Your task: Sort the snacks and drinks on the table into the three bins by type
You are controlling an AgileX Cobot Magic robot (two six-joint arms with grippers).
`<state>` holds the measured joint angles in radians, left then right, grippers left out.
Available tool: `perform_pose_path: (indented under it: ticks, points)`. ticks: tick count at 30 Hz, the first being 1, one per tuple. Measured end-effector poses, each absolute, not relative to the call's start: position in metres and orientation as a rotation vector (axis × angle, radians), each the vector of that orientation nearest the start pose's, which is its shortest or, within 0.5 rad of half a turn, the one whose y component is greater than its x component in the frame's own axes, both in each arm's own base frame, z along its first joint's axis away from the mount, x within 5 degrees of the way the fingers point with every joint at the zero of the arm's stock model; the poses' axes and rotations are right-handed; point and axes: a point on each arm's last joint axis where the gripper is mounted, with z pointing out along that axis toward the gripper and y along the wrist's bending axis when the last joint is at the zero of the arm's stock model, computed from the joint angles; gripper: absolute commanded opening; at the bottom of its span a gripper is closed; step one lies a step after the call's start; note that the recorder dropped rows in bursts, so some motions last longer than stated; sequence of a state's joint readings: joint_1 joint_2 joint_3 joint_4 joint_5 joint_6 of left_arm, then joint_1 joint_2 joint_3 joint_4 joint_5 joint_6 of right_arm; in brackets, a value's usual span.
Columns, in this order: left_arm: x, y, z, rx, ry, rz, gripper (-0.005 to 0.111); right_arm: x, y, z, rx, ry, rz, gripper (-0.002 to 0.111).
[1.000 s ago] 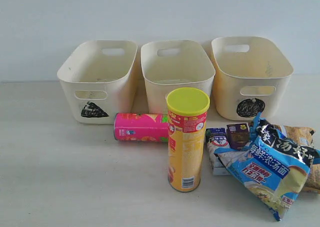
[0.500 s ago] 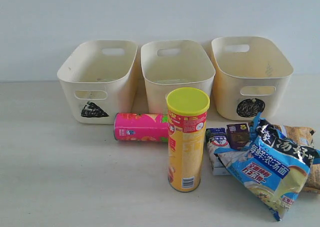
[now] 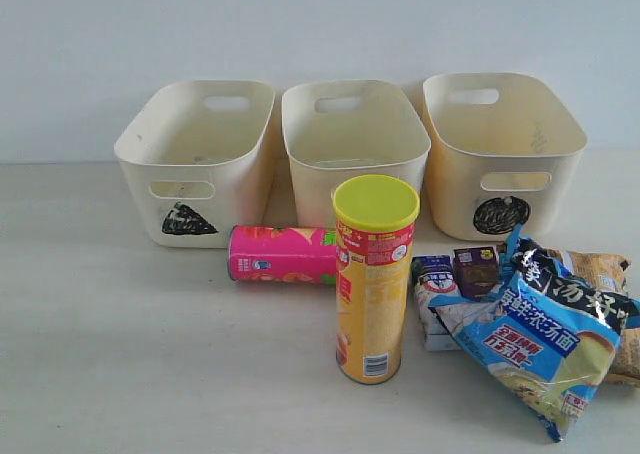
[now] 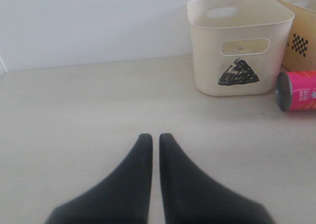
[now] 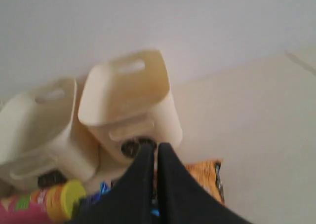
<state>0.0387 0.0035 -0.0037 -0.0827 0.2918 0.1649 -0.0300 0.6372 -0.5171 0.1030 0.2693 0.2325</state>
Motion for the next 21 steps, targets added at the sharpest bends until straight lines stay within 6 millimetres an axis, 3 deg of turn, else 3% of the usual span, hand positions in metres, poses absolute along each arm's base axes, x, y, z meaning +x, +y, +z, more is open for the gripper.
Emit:
perform_pose_path:
  ticks: [4,8,12,15,17,19,20,21]
  points:
    - [0.055,0.0,0.188,0.059,1.774,0.069,0.004,0.161,0.008,0.288,0.309,2.159,0.33,0.0]
    - [0.055,0.0,0.188,0.066,1.773,0.063,0.004,0.182,0.029,0.265,0.097,2.438,0.54,0.0]
    - [0.055,-0.002,0.188,0.086,1.772,0.047,0.004,0.195,0.048,0.252,-0.026,2.483,0.853,0.0]
    - [0.055,-0.002,0.188,0.09,1.772,0.044,0.004,0.204,0.054,0.253,0.018,2.417,0.981,0.002]
    - [0.055,-0.002,0.188,0.09,1.772,0.044,0.004,0.207,0.054,0.254,0.047,2.389,0.984,0.012]
    - [0.055,-0.002,0.188,0.09,1.772,0.044,0.004,0.209,0.052,0.255,0.082,2.383,0.969,0.031]
    - [0.055,-0.002,0.188,0.09,1.772,0.044,0.004,0.21,0.051,0.254,0.098,2.385,0.961,0.044]
    - [0.055,-0.002,0.188,0.09,1.772,0.044,0.004,0.211,0.051,0.254,0.108,2.384,0.956,0.067]
